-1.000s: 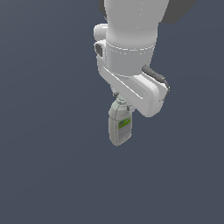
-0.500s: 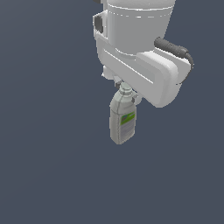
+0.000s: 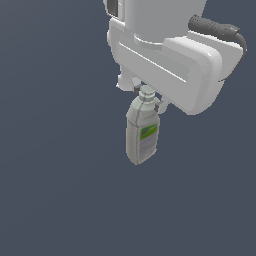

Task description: Pick up the object and move it to a goal position.

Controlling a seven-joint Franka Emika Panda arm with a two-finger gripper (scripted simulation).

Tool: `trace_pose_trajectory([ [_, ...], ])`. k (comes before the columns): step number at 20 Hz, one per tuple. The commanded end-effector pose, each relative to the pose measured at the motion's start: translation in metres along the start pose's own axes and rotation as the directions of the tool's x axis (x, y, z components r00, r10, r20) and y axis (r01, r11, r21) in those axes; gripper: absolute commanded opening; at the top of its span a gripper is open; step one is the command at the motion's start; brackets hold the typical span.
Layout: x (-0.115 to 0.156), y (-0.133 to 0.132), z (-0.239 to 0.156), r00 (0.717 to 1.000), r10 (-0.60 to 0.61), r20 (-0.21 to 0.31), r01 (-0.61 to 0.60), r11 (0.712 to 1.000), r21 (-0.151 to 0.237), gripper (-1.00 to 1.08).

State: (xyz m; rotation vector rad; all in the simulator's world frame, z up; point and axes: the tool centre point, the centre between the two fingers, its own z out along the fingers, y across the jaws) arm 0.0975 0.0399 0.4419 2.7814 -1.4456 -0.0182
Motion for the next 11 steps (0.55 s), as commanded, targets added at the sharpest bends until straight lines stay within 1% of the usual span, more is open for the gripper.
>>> trace_pose_trajectory([
  [1,0.0002,-0.0008,-0.0114,1.0,0.0,-0.007,0.0,1.0,0.011,-1.0],
  [11,0.0008,-0.0024,-0.016,1.0,0.0,-0.007,0.0,1.0,0.011,-1.0],
])
